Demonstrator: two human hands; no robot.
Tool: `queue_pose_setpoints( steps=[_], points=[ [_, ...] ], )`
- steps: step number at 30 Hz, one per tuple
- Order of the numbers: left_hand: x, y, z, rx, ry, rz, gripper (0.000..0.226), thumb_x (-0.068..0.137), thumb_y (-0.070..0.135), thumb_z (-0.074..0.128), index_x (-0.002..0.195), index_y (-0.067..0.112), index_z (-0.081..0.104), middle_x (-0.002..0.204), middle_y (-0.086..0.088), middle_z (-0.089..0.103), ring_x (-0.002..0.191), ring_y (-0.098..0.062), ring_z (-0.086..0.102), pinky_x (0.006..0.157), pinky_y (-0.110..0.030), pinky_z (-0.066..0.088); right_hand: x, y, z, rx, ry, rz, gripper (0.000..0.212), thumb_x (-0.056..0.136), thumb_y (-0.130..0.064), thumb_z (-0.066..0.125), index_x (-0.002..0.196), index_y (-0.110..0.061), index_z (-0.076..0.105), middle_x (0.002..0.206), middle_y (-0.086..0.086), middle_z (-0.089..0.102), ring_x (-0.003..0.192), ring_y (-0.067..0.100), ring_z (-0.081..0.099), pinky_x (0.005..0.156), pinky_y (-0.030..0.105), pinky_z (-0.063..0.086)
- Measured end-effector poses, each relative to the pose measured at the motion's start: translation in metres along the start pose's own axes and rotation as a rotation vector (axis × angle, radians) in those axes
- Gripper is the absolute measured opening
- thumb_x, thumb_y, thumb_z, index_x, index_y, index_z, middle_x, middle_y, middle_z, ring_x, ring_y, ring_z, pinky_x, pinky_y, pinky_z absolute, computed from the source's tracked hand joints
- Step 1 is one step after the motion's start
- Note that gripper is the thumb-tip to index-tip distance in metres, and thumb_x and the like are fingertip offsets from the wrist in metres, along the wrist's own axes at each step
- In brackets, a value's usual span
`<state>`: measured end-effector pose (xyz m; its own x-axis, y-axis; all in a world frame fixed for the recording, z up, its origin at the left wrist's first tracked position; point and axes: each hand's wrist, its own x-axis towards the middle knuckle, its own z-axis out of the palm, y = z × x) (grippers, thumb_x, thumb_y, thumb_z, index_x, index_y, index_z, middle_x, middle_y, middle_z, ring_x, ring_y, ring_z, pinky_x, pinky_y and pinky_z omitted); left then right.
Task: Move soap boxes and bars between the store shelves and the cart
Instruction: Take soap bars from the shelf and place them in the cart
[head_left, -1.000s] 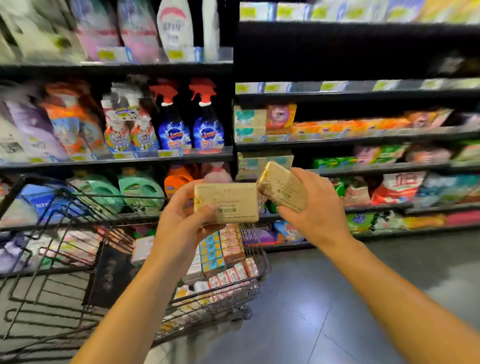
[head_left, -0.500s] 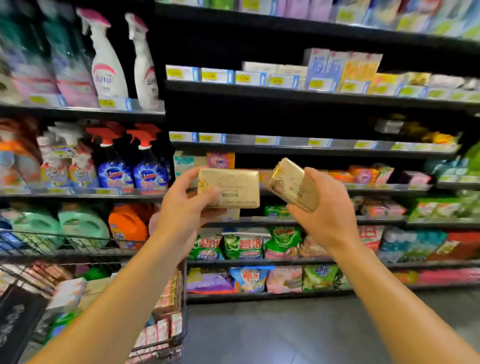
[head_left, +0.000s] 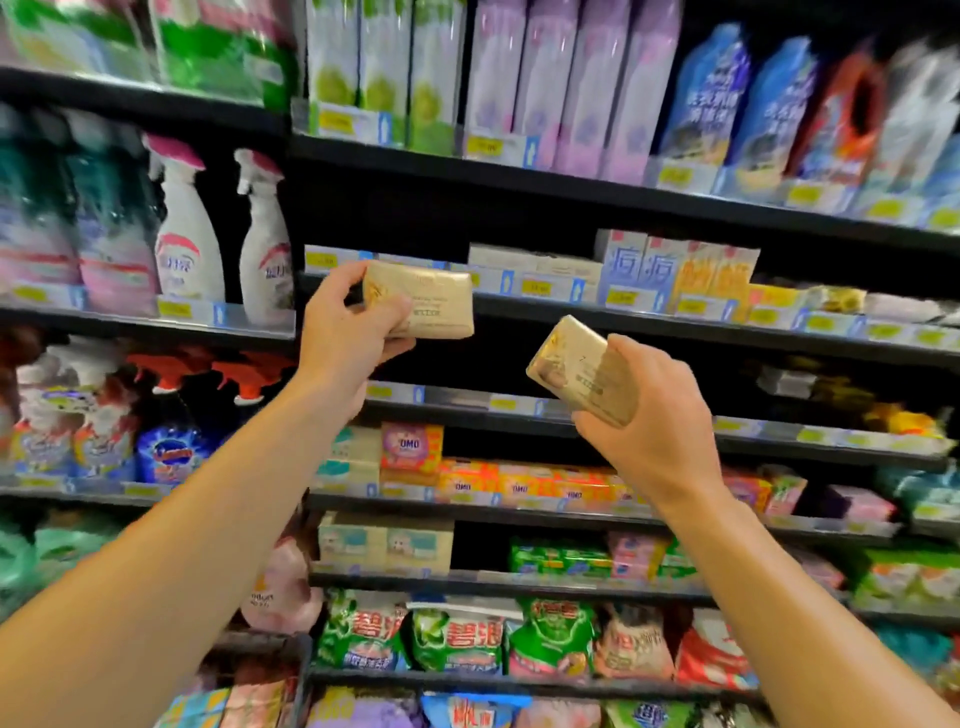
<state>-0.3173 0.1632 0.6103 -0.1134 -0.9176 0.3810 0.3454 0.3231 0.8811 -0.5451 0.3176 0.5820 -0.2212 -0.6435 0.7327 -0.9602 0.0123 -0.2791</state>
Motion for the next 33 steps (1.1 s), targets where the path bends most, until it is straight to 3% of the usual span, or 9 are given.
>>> queue_pose_setpoints(
  steps=[6, 9, 11, 14, 17, 21, 24, 29, 33],
  points=[
    [0.106, -0.014, 0.007, 0.111, 0.075, 0.109, 0.044, 0.089, 0.007, 0.069, 0.126, 0.026, 0.054, 0.116, -0.005, 0.06, 0.102, -0.019, 0.065, 0.075, -0.038, 0.062, 0.071, -0.002, 0.049, -0.004, 0.012, -0.072, 0.076, 0.075, -0.027, 0.085, 0.141, -0.017, 0.048, 0.13, -0.001, 0.056, 0.119, 0.019, 0.045, 0.094, 0.03, 0.037],
    [0.154, -0.019, 0.008, 0.342, 0.095, 0.236, 0.048, 0.086, 0.013, 0.073, 0.127, 0.029, 0.053, 0.11, 0.003, 0.058, 0.1, -0.015, 0.062, 0.08, -0.042, 0.06, 0.098, 0.003, 0.077, -0.041, 0.034, -0.138, 0.076, 0.074, -0.028, 0.085, 0.14, -0.018, 0.048, 0.13, -0.002, 0.056, 0.119, 0.017, 0.043, 0.097, 0.036, 0.041],
    [0.179, -0.023, 0.009, 0.509, 0.088, 0.334, 0.051, 0.086, 0.017, 0.073, 0.131, 0.028, 0.052, 0.11, 0.006, 0.059, 0.102, -0.014, 0.06, 0.087, -0.035, 0.055, 0.113, 0.008, 0.094, -0.061, 0.049, -0.158, 0.077, 0.072, -0.028, 0.085, 0.14, -0.017, 0.049, 0.13, -0.001, 0.057, 0.118, 0.016, 0.042, 0.098, 0.04, 0.043],
    [0.205, -0.028, 0.017, 0.665, 0.007, 0.396, 0.052, 0.091, 0.021, 0.069, 0.138, 0.024, 0.047, 0.113, 0.006, 0.058, 0.1, -0.012, 0.055, 0.084, -0.023, 0.041, 0.129, 0.013, 0.118, -0.061, 0.056, -0.171, 0.078, 0.071, -0.028, 0.085, 0.139, -0.017, 0.049, 0.129, -0.001, 0.058, 0.117, 0.013, 0.039, 0.098, 0.038, 0.042],
    [0.23, -0.038, 0.023, 0.767, -0.037, 0.372, 0.053, 0.091, 0.02, 0.066, 0.14, 0.024, 0.047, 0.117, 0.004, 0.063, 0.107, -0.017, 0.06, 0.089, -0.028, 0.046, 0.14, 0.018, 0.138, -0.062, 0.052, -0.188, 0.077, 0.07, -0.029, 0.086, 0.138, -0.017, 0.05, 0.128, -0.001, 0.059, 0.117, 0.014, 0.042, 0.097, 0.035, 0.039],
    [0.25, -0.044, 0.027, 0.923, -0.032, 0.244, 0.054, 0.087, 0.033, 0.067, 0.137, 0.028, 0.048, 0.12, 0.0, 0.065, 0.113, -0.028, 0.059, 0.099, -0.045, 0.047, 0.147, 0.025, 0.154, -0.065, 0.043, -0.186, 0.077, 0.071, -0.031, 0.085, 0.139, -0.018, 0.05, 0.13, -0.003, 0.058, 0.119, 0.016, 0.045, 0.101, 0.031, 0.031],
    [0.256, -0.043, 0.028, 0.945, -0.047, 0.214, 0.056, 0.086, 0.037, 0.07, 0.135, 0.024, 0.045, 0.107, -0.003, 0.064, 0.103, -0.028, 0.059, 0.092, -0.042, 0.05, 0.152, 0.029, 0.161, -0.052, 0.047, -0.187, 0.077, 0.073, -0.032, 0.084, 0.14, -0.019, 0.049, 0.132, -0.004, 0.057, 0.122, 0.014, 0.044, 0.104, 0.03, 0.027],
    [0.261, -0.046, 0.027, 0.882, 0.017, 0.234, 0.032, 0.086, 0.039, 0.07, 0.11, 0.023, 0.055, 0.103, 0.001, 0.061, 0.097, -0.022, 0.058, 0.089, -0.036, 0.05, 0.157, 0.032, 0.167, -0.022, 0.05, -0.178, 0.076, 0.074, -0.032, 0.083, 0.14, -0.02, 0.048, 0.131, -0.004, 0.057, 0.121, 0.014, 0.043, 0.104, 0.028, 0.025],
    [0.264, -0.045, 0.028, 1.034, -0.052, 0.217, 0.023, 0.09, 0.043, 0.063, 0.106, 0.026, 0.062, 0.1, -0.001, 0.067, 0.089, -0.023, 0.063, 0.08, -0.035, 0.053, 0.159, 0.036, 0.171, 0.003, 0.055, -0.173, 0.077, 0.074, -0.033, 0.083, 0.141, -0.02, 0.048, 0.132, -0.004, 0.057, 0.121, 0.013, 0.042, 0.104, 0.028, 0.025]
  ],
)
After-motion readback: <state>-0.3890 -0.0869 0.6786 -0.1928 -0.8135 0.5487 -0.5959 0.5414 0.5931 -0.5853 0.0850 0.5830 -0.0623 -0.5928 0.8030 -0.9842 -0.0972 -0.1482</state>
